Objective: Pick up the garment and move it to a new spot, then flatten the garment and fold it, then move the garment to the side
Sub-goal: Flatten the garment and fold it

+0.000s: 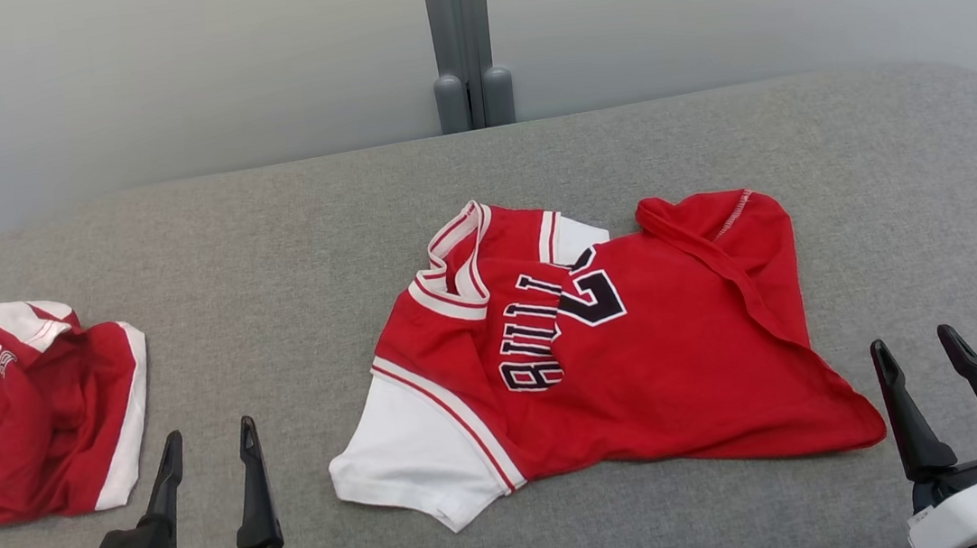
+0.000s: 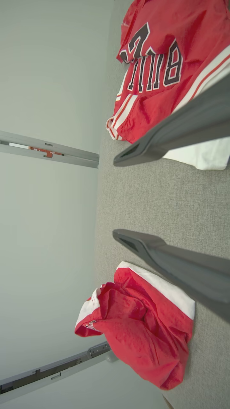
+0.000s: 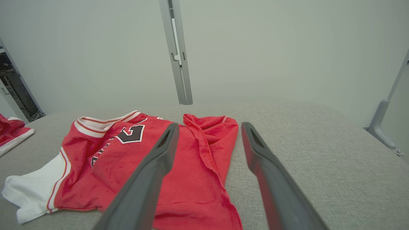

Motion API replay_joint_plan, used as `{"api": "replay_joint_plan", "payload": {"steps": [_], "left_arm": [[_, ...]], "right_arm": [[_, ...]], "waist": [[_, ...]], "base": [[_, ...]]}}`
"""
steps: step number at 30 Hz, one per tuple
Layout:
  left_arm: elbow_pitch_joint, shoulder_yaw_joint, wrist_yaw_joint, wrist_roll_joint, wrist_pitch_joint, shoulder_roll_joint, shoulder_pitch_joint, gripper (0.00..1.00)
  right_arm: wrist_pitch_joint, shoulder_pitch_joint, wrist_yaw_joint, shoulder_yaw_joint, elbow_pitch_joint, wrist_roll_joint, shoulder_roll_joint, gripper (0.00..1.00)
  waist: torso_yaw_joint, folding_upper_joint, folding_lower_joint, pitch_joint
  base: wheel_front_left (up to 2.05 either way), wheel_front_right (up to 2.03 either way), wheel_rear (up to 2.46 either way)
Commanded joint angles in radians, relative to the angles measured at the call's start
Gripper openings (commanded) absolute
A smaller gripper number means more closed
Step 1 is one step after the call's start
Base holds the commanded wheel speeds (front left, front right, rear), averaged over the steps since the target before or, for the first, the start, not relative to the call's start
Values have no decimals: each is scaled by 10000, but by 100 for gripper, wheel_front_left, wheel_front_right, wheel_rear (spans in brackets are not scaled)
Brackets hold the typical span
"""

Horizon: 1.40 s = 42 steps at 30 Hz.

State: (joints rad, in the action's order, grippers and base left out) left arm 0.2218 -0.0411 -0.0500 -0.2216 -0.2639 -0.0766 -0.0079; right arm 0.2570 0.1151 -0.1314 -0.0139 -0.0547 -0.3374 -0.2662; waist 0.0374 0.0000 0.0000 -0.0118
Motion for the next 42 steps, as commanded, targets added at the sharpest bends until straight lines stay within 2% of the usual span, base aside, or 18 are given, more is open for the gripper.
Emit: {"api": "replay_joint_plan", "payload": {"steps": [1, 12, 42], "left_arm": [[-60, 6, -52, 140, -6, -90, 203, 100], [-117, -68, 25, 77, -2, -212, 407, 100], [-153, -258, 245, -137, 17, -342, 418, 100]], "right_arm": [[-28, 120, 14, 60, 75, 109, 42, 100], [-211, 345, 14, 155, 277, 241, 266, 100], [-266, 358, 14, 49, 130, 290, 249, 100]], "waist": [[14, 0, 0, -41], [148, 0, 0, -148], [162, 0, 0, -70]], "base": [[0, 0, 0], [0, 0, 0], [0, 0, 0]]}}
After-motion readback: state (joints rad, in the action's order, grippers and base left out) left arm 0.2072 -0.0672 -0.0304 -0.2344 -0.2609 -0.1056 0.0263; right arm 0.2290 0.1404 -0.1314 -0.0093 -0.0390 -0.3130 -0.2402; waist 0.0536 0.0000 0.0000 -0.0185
